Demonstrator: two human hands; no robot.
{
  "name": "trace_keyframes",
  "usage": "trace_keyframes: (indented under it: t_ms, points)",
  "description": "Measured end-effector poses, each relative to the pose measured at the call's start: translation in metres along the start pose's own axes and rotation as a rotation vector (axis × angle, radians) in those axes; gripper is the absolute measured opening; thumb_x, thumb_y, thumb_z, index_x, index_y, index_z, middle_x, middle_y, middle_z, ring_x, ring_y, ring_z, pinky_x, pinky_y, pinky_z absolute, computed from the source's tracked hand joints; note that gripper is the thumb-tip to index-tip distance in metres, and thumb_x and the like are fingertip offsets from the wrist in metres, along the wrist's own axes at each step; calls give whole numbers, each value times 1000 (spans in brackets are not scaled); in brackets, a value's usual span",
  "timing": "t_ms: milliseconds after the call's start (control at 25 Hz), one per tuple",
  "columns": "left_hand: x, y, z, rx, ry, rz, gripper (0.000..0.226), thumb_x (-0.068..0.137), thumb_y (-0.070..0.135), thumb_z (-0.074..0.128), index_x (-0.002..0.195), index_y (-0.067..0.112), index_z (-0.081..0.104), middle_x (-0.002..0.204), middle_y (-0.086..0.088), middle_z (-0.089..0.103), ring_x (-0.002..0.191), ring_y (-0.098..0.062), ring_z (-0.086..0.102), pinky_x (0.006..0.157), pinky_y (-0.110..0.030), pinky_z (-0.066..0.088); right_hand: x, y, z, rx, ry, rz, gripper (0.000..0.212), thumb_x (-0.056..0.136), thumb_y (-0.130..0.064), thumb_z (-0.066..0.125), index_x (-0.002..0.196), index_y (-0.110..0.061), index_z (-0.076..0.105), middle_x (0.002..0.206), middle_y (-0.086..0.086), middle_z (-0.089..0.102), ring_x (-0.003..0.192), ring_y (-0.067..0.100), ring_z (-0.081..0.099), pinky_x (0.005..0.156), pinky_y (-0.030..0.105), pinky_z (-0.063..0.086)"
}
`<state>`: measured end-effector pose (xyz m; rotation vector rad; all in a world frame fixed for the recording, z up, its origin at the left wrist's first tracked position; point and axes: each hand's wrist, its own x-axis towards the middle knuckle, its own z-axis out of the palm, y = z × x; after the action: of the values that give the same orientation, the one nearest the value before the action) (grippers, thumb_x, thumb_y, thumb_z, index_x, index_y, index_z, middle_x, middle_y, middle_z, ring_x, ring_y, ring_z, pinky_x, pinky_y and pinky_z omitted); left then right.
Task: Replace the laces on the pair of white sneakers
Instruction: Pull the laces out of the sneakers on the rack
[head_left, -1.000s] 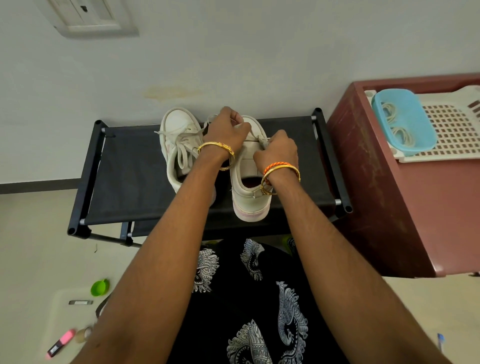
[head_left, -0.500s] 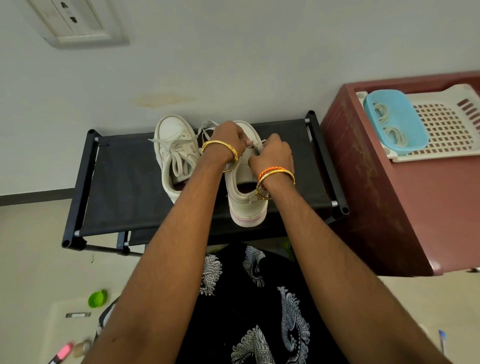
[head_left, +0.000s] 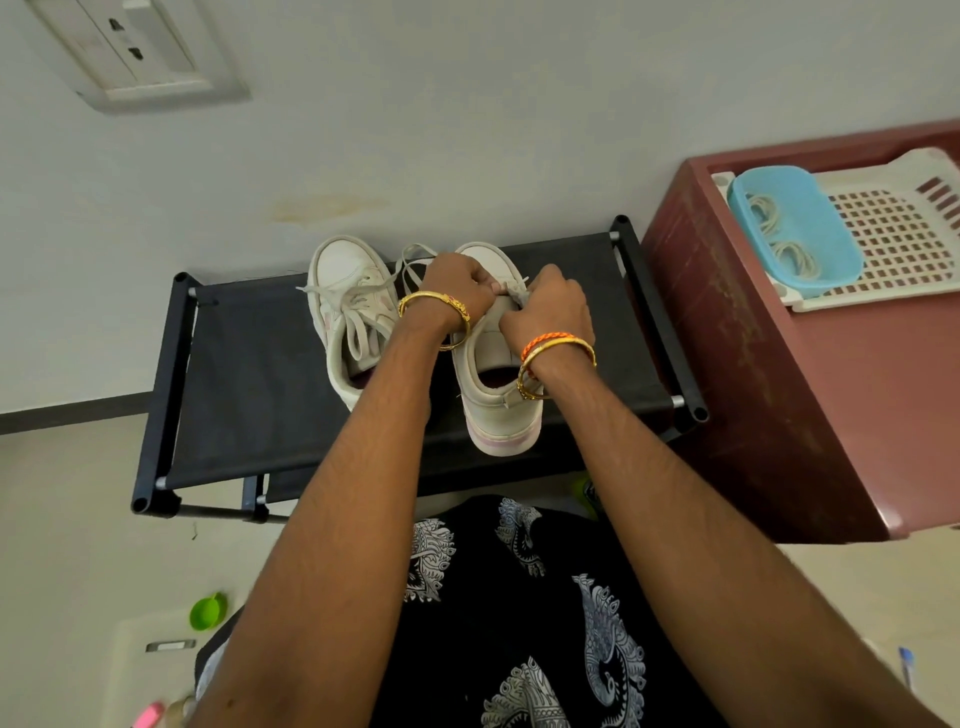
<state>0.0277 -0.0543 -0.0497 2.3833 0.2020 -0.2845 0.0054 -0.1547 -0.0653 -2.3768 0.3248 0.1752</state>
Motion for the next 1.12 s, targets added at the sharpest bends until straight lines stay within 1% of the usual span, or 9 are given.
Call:
trace_keyframes:
  t_ms: [160, 320, 480, 560, 640, 720, 800, 960, 1120]
  points:
    - [-3, 0, -3, -22, 69, -25, 20, 93, 11, 51, 105, 2, 64, 112, -12, 60, 103, -23, 57, 78, -20, 36, 1, 1, -1, -12, -2, -5, 43, 82, -20, 67, 120, -9, 48, 119, 13, 52, 107, 31, 53, 86, 46, 52]
    - [-1, -19, -16, -340, 249, -165, 10, 90, 5, 42, 95, 12, 47, 112, -13, 58, 93, -25, 57, 85, -35, 50, 1, 1, -4, -6, -7, 4, 43, 82, -19, 66, 120, -8, 49, 119, 14, 53, 107, 32, 54, 84, 43, 51]
    - [-25, -23, -28, -314, 425, -21, 38, 90, 12, 54, 125, 11, 41, 123, -5, 42, 98, -12, 43, 78, -12, 34, -3, -3, -3, -49, 7, -118, 38, 82, -13, 63, 118, -10, 50, 120, 13, 49, 110, 30, 49, 87, 42, 49]
    - [-43, -19, -31, -197, 455, 61, 46, 85, 27, 55, 128, 18, 44, 123, -3, 46, 102, -12, 45, 90, -18, 35, -1, -7, -5, -47, 10, -324, 36, 81, -11, 60, 116, -16, 54, 119, 10, 48, 111, 28, 45, 91, 41, 43]
    - [-56, -15, -32, -92, 367, 88, 43, 76, 40, 49, 115, 23, 57, 105, 5, 58, 101, -16, 54, 94, -34, 42, 8, -11, -8, -145, -55, -432, 38, 83, -14, 58, 120, -23, 57, 119, 6, 52, 115, 27, 42, 94, 39, 38]
    - [-65, -9, -27, -10, 124, 6, 42, 80, 41, 53, 115, 19, 58, 94, 6, 59, 97, -19, 58, 86, -33, 45, 17, -12, -9, -192, -159, -407, 32, 88, -16, 57, 117, -26, 62, 117, 4, 57, 117, 28, 43, 96, 41, 38]
    - [-70, -2, -15, 205, -17, -30, 41, 83, 38, 55, 116, 12, 57, 100, -2, 59, 96, -24, 58, 76, -32, 44, 21, -12, -7, -190, -178, -385, 22, 90, -19, 56, 108, -25, 68, 115, 4, 60, 116, 28, 44, 97, 43, 41]
    - [-67, 4, 3, 228, 146, -79, 15, 85, 27, 53, 84, 12, 50, 84, -4, 51, 80, -25, 55, 64, -29, 37, 23, -10, -3, -136, -153, -393, 16, 90, -19, 58, 100, -20, 70, 112, 2, 63, 114, 26, 46, 91, 39, 45]
    - [-62, 2, 9, 50, 31, -153, 17, 84, 21, 48, 97, 9, 52, 91, -6, 56, 88, -27, 54, 67, -29, 35, 27, -3, -2, -49, -117, -425, 11, 86, -19, 61, 91, -19, 72, 106, 6, 63, 102, 26, 55, 85, 37, 50]
